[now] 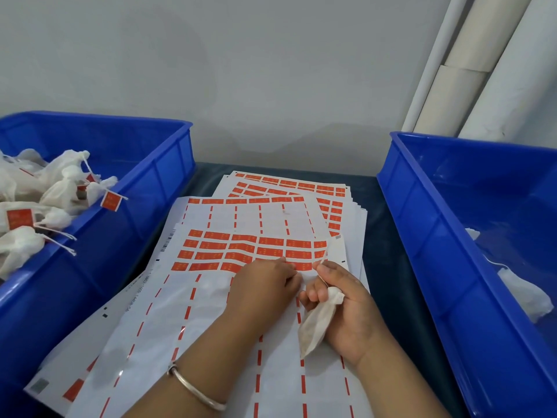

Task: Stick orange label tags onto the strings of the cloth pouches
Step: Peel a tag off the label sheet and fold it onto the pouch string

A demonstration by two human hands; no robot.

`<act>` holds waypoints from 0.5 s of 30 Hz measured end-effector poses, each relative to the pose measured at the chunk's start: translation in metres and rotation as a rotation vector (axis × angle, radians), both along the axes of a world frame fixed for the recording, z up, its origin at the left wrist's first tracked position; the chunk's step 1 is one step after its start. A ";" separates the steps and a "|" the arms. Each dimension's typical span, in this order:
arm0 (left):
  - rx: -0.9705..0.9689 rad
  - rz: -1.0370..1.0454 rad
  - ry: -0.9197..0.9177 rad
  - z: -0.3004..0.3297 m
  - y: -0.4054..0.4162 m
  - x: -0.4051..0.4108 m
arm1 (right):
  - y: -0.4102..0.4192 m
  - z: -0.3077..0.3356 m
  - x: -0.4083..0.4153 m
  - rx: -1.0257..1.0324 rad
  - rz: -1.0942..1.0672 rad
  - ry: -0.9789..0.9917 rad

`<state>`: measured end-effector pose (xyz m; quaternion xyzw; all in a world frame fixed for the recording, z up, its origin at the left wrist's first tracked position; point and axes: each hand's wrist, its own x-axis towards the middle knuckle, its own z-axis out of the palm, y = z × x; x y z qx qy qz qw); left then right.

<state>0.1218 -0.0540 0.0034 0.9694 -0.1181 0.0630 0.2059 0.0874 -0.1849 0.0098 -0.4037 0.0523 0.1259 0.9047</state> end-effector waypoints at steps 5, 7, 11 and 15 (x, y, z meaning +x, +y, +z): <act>-0.028 0.022 -0.012 0.000 0.000 0.000 | 0.000 -0.001 0.000 -0.007 0.004 -0.001; -0.039 0.022 -0.021 0.000 -0.001 0.001 | 0.000 -0.001 0.000 0.003 0.004 0.000; -0.063 0.050 -0.041 -0.002 -0.002 0.002 | 0.001 -0.001 0.001 -0.002 0.001 -0.003; -0.173 0.094 -0.044 -0.004 -0.002 0.004 | 0.003 0.002 -0.001 0.008 -0.014 -0.003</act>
